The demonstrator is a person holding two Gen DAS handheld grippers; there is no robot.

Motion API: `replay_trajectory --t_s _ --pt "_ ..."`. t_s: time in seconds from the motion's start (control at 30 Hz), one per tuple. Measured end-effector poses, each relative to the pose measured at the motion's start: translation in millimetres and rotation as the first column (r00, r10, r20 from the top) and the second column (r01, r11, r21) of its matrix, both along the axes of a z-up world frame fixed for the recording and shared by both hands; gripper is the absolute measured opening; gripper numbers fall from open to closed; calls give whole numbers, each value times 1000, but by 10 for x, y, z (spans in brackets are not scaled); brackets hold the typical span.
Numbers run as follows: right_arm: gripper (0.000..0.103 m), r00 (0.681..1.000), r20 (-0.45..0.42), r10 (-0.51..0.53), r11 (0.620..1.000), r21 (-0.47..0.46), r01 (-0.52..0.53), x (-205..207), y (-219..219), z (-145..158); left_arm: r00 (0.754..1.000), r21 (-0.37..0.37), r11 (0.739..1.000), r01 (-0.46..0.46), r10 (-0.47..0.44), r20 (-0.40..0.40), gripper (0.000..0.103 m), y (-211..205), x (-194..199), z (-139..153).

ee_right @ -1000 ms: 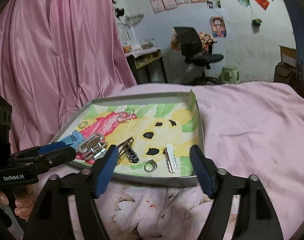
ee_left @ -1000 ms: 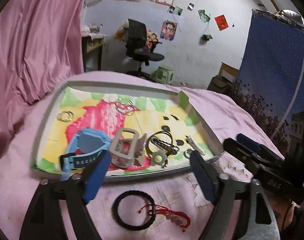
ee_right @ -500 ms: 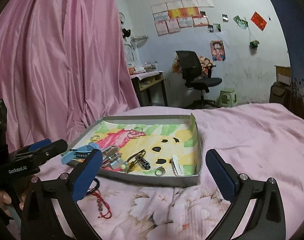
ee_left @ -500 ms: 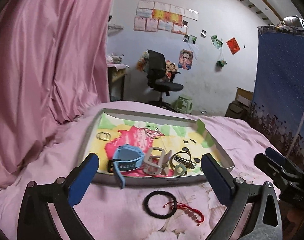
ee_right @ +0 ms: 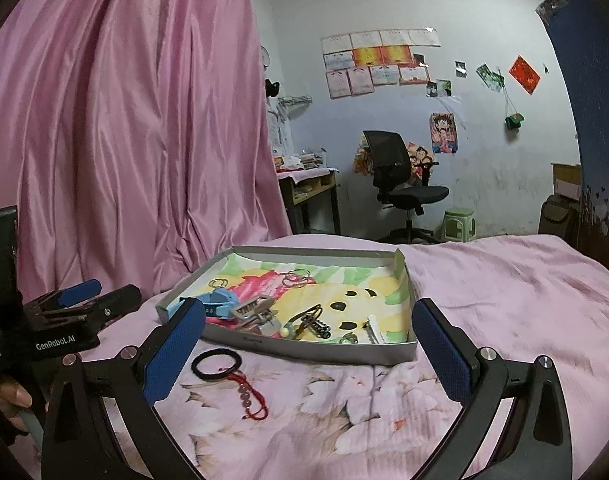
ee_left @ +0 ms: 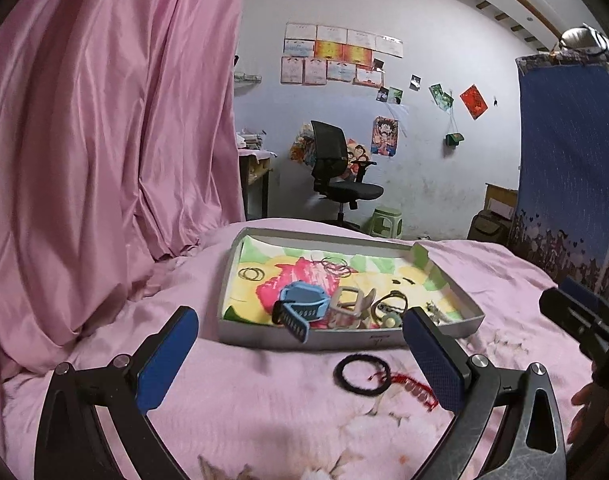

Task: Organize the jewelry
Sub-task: 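Withdraw both tools from the tray back over the bed, then grasp the black hair tie with the left tool while the right tool grasps the red beaded bracelet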

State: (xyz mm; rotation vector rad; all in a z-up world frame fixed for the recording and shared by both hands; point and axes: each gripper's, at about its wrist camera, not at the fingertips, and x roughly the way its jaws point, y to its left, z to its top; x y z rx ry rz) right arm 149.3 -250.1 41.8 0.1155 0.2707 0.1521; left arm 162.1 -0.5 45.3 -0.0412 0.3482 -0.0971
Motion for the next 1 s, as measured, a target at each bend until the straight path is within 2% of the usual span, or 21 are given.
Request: replay_trajectory --t_s 0.37,0.77,1.0 --pt "102 1000 25 18 998 -55 -17 -149 134 -29 1000 56 998 11 -12 11 103 41 -111 -81" --pt "102 998 -49 49 994 -93 -53 -21 185 -175 990 55 994 95 -88 -114 103 55 120 -224" --pt "101 985 -140 96 990 -91 -109 156 249 -313 975 70 988 135 -120 -185 103 -27 244 -291"
